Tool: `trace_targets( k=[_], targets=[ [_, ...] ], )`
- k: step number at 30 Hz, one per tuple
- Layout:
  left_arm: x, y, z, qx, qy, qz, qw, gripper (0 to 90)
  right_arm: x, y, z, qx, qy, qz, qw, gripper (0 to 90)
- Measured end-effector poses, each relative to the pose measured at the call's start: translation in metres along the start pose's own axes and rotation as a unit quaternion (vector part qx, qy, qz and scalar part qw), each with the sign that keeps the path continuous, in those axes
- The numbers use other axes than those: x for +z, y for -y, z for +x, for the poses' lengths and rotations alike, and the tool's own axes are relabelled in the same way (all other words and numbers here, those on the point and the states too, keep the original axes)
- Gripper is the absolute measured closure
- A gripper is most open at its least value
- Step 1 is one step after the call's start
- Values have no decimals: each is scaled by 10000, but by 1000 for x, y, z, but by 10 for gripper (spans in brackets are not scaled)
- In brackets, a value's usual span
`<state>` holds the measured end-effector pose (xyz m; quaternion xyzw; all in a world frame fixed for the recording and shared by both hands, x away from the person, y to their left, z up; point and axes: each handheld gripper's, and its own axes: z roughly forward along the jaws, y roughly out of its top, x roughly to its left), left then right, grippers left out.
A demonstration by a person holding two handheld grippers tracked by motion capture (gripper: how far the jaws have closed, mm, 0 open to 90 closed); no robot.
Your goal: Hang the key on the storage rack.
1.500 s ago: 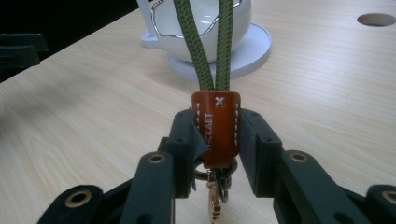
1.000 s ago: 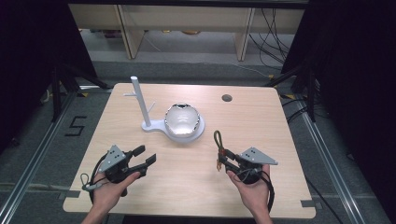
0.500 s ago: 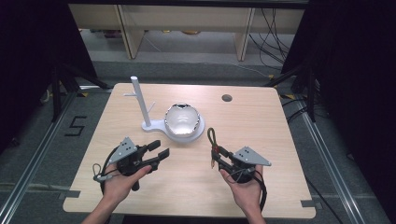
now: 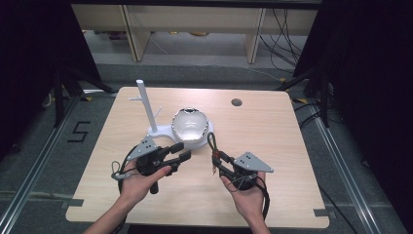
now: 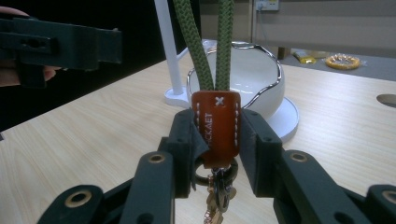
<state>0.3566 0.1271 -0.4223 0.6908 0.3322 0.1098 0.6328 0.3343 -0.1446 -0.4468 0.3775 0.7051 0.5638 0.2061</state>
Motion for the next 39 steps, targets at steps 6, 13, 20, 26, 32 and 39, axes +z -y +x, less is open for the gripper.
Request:
trace_targets(
  k=[6,13,20,26,32,39],
  targets=[
    [15,-3,-6,-24,111,43,9999,559,4,0,4,-87,-27,2,10000,683],
    [26,-5,-13,11,236,25,9997,604,6,0,7,-84,-45,24,10000,683],
    [32,-6,-17,0,256,14,9997,686,8,1,8,-214,-27,-113,9997,682],
    [36,-5,-18,-52,215,40,9997,736,9,0,11,-285,35,-72,9996,682],
    [35,-6,-18,-53,151,62,9999,814,12,1,11,-366,-44,-95,9993,682],
    [35,-7,-20,45,116,58,9999,833,11,1,13,-380,54,-62,9992,676]
  ],
)
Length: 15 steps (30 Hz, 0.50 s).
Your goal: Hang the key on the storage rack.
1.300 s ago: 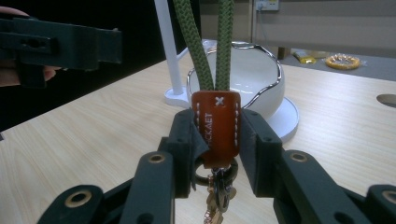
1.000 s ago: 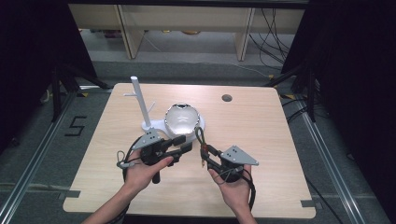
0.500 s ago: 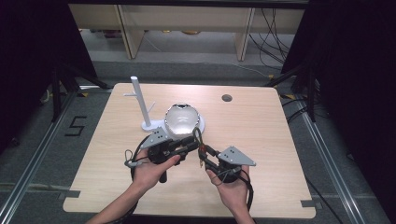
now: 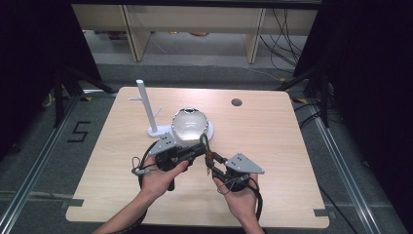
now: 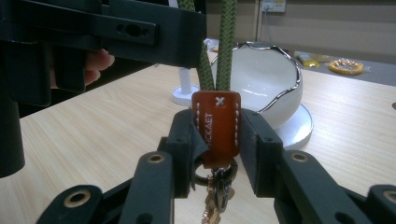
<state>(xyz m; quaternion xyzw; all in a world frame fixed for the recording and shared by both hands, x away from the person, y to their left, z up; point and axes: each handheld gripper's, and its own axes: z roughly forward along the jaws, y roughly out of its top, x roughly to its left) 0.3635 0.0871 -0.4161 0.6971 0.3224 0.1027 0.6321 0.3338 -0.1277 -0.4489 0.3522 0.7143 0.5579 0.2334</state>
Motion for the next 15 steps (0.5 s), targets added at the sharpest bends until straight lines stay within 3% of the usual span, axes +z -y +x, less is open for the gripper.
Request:
trace_targets(
  k=[2,4,11,12,14,15],
  targets=[
    [0,-1,-1,51,-18,1,10000,834,0,-1,1,84,-20,65,9999,665],
    [-2,-2,-1,209,-109,-5,9997,835,0,-2,0,2,26,90,10000,629],
    [-5,-4,3,353,-275,-37,9990,835,-2,0,-4,-71,64,147,9998,543],
    [-8,-5,4,384,-336,-52,9987,835,-3,1,-4,39,31,188,9998,540],
    [-11,-6,6,411,-390,-80,9984,835,-4,2,-7,6,47,202,9998,533],
    [-14,-7,7,441,-408,-81,9982,835,-5,2,-7,46,149,217,9996,528]
  ],
)
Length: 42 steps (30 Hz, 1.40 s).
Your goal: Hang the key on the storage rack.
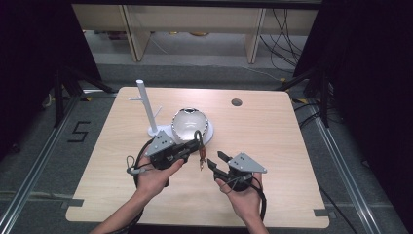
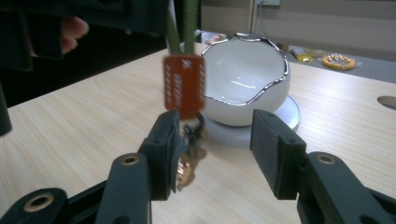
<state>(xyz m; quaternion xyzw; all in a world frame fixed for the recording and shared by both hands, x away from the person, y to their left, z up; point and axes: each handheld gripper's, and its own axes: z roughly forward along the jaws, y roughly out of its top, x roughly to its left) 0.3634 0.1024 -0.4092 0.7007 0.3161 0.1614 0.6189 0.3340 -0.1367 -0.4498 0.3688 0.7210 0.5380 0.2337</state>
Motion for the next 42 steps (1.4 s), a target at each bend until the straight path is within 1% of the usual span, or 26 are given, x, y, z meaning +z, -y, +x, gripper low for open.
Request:
trace_targets(
  k=[3,5,7,8,10,11,12,13,15,16,17,19,21,22,23,25,26,27,28,29,34,35,37,38,41,42],
  targets=[
    [-5,-2,3,-26,-42,-29,10000,835,-1,2,-5,-11,-54,34,10000,507],
    [-11,-4,7,0,-140,-75,9999,835,-4,6,-12,-17,70,123,9999,492],
    [-13,-4,9,29,-169,-81,9998,835,-4,7,-13,38,11,109,9999,489],
    [-17,-5,12,66,-239,-88,9997,835,-5,10,-17,35,74,133,9999,486],
    [-18,-5,13,81,-270,-79,9996,835,-6,12,-18,60,93,115,9999,486],
    [-20,-5,15,74,-295,-79,9995,835,-9,13,-19,107,164,185,9996,488],
    [-23,-5,18,92,-339,-76,9994,835,-11,19,-24,158,106,142,9997,497],
    [-25,-6,20,98,-369,-73,9992,835,-13,20,-25,180,84,194,9996,504],
    [-29,-6,22,86,-434,-84,9990,835,-17,24,-29,154,138,171,9996,517],
    [-31,-6,23,96,-466,-95,9988,835,-19,26,-30,217,211,146,9994,521],
    [-31,-6,23,96,-466,-95,9988,835,-23,27,-32,247,254,243,9991,526],
    [-36,-6,25,87,-527,-119,9985,836,-23,29,-34,222,230,174,9993,530],
    [-43,-5,30,137,-645,-105,9978,835,-30,33,-39,244,397,287,9985,537],
    [-43,-5,30,137,-645,-105,9978,835,-30,33,-39,244,397,287,9985,537],
    [-48,-3,34,111,-727,-84,9973,835,-32,35,-40,336,406,183,9984,544],
    [-50,-2,37,131,-780,-68,9968,835,-33,36,-41,287,396,207,9986,545],
    [-55,1,40,121,-899,-58,9959,835,-37,39,-41,328,552,242,9976,550],
    [-58,2,43,127,-939,-65,9955,835,-38,39,-40,393,572,304,9971,550],
    [-58,2,43,127,-939,-65,9955,835,-38,41,-42,305,581,264,9975,551],
    [-64,3,46,77,-1014,-76,9948,835,-38,41,-44,260,598,250,9976,552],
    [-74,4,51,29,-1140,-107,9934,835,-40,43,-45,310,603,211,9975,551],
    [-79,5,53,37,-1197,-128,9927,835,-41,44,-46,360,609,225,9972,552],
    [-80,5,55,38,-1214,-158,9925,835,-40,45,-47,358,585,185,9975,552],
    [-84,5,56,41,-1290,-146,9915,835,-41,45,-50,172,694,140,9973,554],
    [-87,6,58,54,-1356,-131,9907,835,-41,46,-50,203,697,145,9973,555],
    [-90,6,60,61,-1418,-135,9898,835,-41,45,-48,317,634,185,9973,556]
  ],
)
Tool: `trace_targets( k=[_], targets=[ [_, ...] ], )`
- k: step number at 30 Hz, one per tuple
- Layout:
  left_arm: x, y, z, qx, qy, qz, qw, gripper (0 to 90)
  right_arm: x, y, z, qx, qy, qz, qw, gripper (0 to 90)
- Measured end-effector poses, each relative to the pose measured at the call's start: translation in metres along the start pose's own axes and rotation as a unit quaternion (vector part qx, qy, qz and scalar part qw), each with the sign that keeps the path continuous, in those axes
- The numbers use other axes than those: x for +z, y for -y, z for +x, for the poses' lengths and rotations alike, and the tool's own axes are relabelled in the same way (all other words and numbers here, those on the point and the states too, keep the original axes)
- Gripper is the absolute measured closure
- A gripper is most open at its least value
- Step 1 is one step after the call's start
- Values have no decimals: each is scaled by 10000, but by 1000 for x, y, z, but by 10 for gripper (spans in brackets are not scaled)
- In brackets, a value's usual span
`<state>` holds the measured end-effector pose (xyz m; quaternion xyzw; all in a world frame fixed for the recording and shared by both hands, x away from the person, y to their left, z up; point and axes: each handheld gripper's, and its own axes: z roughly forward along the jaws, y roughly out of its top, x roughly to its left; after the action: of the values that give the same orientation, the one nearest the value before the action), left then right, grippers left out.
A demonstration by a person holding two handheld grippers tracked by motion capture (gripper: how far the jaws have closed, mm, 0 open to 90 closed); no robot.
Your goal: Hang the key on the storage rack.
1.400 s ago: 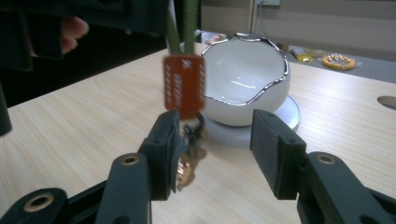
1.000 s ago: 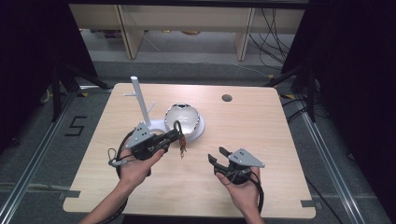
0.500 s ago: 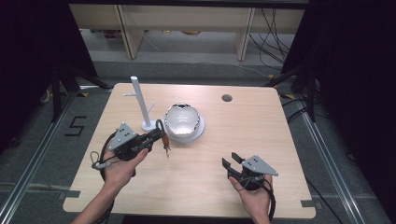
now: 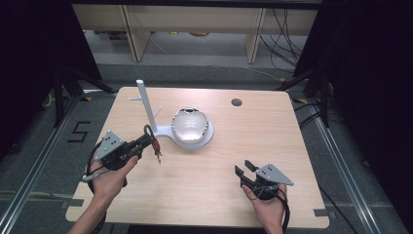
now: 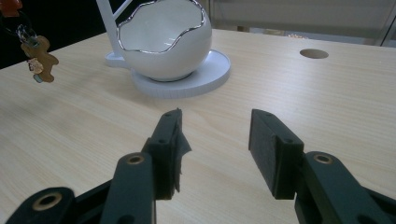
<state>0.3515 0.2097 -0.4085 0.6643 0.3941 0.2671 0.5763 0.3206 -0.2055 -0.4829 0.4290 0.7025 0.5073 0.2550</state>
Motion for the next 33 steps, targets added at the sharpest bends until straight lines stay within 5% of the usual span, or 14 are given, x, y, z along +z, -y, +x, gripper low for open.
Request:
trace_targets(
  k=[33],
  targets=[
    [-11,-3,38,136,-865,100,9961,835,-1,0,1,-136,76,12,9999,565]
  ],
)
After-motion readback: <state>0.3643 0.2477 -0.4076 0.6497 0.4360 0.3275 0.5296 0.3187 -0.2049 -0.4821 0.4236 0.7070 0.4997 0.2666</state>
